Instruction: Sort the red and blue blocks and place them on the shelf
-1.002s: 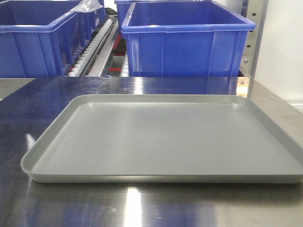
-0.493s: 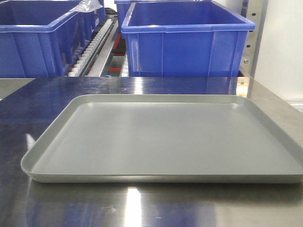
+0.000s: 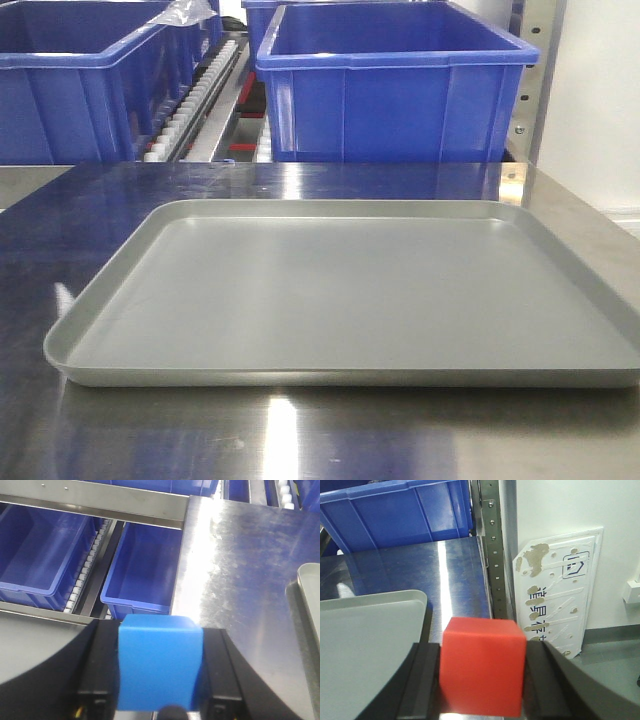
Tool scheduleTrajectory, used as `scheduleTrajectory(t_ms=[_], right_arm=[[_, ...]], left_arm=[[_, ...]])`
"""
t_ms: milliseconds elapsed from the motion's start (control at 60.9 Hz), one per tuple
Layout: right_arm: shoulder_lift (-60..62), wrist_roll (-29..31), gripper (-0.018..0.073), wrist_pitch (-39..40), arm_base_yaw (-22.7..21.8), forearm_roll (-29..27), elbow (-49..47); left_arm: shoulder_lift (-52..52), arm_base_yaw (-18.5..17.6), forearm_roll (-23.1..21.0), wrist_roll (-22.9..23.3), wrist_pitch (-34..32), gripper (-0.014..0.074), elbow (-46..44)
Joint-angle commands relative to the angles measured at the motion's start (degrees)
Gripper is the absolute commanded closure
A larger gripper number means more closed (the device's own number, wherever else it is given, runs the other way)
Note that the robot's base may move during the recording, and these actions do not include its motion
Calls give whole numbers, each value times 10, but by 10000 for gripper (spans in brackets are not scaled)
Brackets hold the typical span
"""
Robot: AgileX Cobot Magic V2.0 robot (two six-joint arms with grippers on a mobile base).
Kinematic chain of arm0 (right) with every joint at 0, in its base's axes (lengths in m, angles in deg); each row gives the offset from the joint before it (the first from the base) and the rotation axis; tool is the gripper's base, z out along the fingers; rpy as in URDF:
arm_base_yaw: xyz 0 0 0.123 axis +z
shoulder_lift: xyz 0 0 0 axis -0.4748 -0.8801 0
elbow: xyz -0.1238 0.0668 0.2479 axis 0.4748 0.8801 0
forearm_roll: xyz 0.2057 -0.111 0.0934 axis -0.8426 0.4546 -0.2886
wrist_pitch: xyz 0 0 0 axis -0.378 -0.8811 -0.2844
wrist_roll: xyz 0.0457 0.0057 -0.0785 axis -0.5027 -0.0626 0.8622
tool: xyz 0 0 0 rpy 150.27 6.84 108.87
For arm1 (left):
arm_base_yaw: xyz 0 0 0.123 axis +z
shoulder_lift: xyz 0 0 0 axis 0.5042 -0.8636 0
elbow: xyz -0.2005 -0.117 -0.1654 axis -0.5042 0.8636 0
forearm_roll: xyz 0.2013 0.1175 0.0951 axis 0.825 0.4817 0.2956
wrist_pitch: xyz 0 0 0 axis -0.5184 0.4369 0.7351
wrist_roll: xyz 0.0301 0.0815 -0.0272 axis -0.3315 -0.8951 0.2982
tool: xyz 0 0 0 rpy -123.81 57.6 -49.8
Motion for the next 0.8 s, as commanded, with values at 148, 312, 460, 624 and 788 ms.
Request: scheduleTrajectory(t_ms=[148,312,460,624,788], right_arm=[[-4,5,507,50,-3,8,-16],[-4,5,507,50,-3,8,-16],[-4,5,507,50,-3,8,-16],[-4,5,507,50,-3,8,-16],[-4,5,507,50,-3,8,-16]], left_arm=[[-2,0,10,0,-43,474,-17],[-2,0,10,0,-43,474,-17],[-2,0,10,0,-43,474,-17],[-2,0,10,0,-43,474,-17],[-2,0,10,0,-43,474,-17]])
